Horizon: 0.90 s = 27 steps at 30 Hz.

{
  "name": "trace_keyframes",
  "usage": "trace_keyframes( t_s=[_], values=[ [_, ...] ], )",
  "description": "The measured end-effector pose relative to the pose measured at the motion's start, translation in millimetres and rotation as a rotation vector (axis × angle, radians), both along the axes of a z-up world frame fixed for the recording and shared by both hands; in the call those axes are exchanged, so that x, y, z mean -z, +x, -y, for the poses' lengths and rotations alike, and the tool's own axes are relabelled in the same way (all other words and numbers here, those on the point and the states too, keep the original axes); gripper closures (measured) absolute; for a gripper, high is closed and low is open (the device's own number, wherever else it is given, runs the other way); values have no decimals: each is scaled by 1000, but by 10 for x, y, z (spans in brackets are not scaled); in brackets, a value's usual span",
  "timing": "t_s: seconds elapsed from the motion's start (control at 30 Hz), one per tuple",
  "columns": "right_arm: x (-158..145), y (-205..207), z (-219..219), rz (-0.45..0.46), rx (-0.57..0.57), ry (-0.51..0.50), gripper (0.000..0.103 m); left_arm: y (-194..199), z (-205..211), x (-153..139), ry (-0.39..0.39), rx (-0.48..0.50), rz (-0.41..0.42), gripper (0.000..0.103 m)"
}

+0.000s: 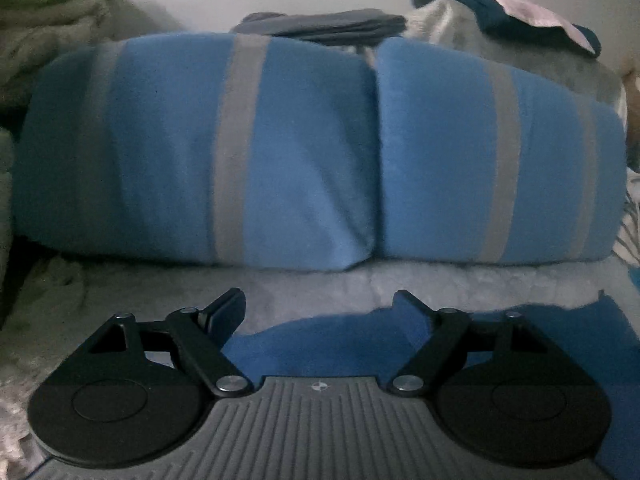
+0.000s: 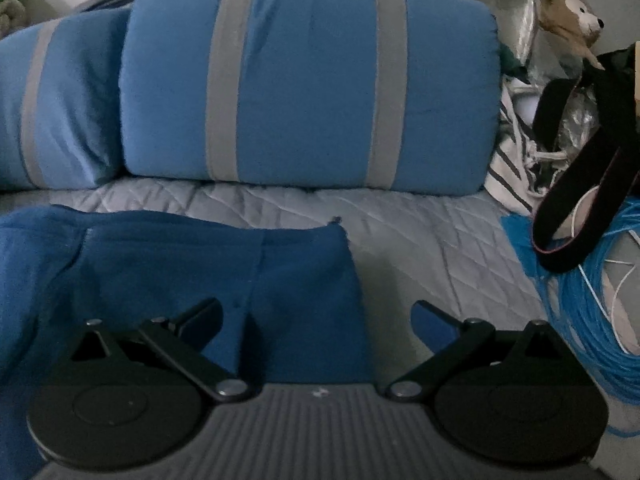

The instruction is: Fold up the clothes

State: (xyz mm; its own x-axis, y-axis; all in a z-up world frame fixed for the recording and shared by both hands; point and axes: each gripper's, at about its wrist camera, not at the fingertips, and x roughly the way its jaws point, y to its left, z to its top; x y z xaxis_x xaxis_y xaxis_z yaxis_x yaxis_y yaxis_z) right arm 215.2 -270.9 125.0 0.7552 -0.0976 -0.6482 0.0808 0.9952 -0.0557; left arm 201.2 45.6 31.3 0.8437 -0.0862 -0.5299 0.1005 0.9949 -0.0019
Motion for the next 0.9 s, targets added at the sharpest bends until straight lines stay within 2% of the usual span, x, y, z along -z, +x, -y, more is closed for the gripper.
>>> trace_keyframes(
  t_s=[0.27, 0.4, 0.5, 0.73, 0.9],
  values=[
    [75, 102, 144, -55, 14, -10, 0, -222, -793, 289, -104, -7, -50, 22],
    [135, 173, 333, -90, 20, 49, 0, -161, -959, 478, -140, 42, -146, 22],
    [183, 228, 479, -116, 26, 96, 0, -111, -1071, 535, -198, 91, -198, 22],
    [319, 243, 743, -195, -49, 315, 0, -106, -1434, 566, -442, 109, -241, 22],
    [370, 309, 830, -255, -162, 469, 0, -92, -1577, 598, -522, 124, -281, 22]
  ],
)
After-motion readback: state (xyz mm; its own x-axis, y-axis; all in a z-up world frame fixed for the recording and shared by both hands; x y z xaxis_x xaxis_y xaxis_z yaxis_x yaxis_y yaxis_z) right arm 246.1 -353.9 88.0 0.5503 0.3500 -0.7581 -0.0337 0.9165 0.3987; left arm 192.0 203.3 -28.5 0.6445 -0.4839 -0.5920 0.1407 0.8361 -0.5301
